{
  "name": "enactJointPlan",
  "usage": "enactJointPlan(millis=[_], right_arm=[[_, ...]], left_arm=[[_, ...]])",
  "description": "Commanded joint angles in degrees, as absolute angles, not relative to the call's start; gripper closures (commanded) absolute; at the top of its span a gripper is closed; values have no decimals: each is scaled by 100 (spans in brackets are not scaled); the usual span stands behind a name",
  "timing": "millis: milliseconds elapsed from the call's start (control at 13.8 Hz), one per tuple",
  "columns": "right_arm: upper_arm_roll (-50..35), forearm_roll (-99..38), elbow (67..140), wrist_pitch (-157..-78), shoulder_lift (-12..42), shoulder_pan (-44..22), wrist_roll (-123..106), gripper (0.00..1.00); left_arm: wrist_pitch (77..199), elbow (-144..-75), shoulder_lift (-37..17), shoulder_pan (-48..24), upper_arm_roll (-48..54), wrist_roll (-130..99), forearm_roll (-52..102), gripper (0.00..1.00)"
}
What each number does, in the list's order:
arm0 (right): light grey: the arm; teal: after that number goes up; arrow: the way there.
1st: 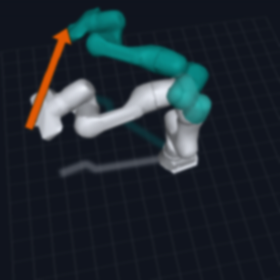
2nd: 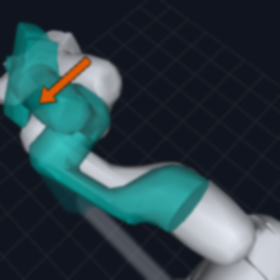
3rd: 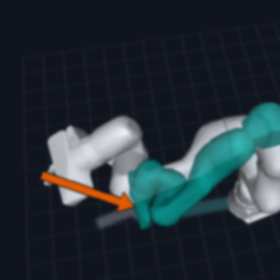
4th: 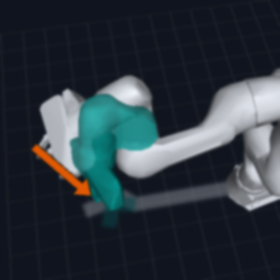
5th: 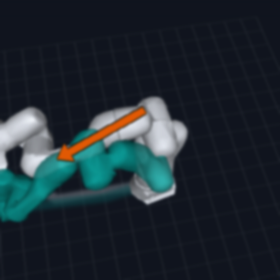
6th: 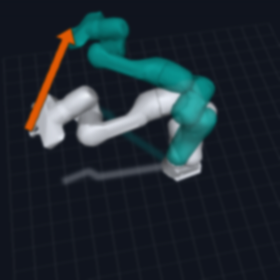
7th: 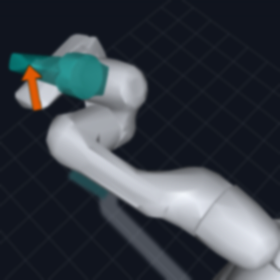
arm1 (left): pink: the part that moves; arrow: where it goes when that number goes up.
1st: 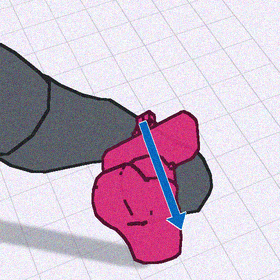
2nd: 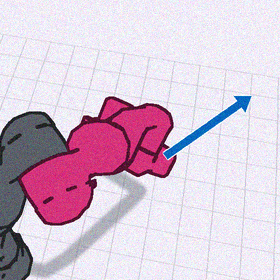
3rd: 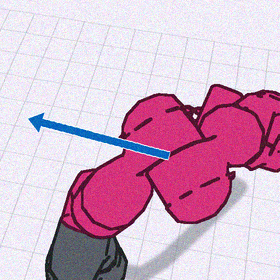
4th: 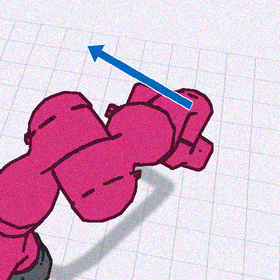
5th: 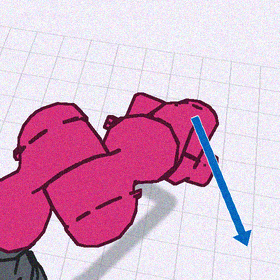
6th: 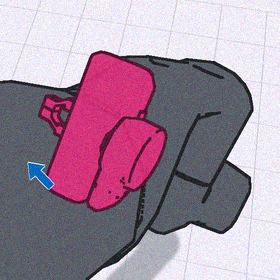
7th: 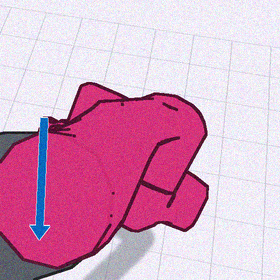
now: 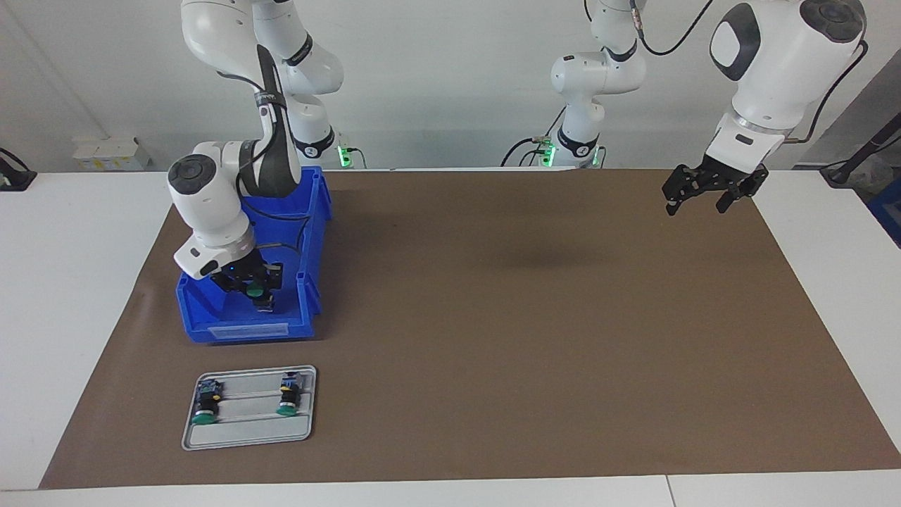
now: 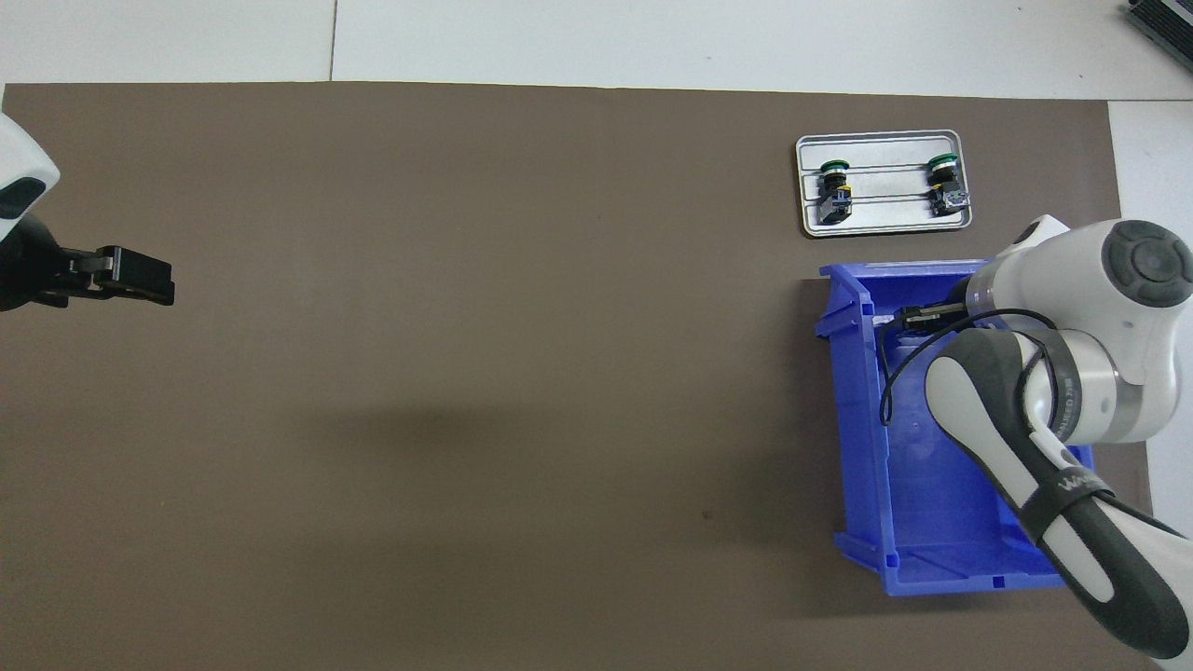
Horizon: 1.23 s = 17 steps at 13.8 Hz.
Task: Place and press button with both arms
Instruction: 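Lower the button into the blue bin and open the right gripper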
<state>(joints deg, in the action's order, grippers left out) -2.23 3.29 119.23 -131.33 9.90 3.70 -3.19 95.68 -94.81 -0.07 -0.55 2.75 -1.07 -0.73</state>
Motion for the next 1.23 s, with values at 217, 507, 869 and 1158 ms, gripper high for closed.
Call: enactJointPlan(millis=[217, 507, 869, 1158], right_arm=[[-272, 167, 12084, -13507, 1063, 519, -563, 100], [-272, 167, 12182, -13755, 1090, 510, -414, 58], [-272, 176, 12129, -13571, 854, 492, -89, 4], [-272, 176, 12059, -13062, 186, 483, 464, 3]], left_arm=[[9606, -9659, 158, -26, 290, -158, -114, 0], [9606, -9659, 158, -26, 290, -158, -114, 0], [9606, -9659, 158, -26, 290, -158, -114, 0], [9606, -9659, 158, -26, 290, -158, -114, 0]])
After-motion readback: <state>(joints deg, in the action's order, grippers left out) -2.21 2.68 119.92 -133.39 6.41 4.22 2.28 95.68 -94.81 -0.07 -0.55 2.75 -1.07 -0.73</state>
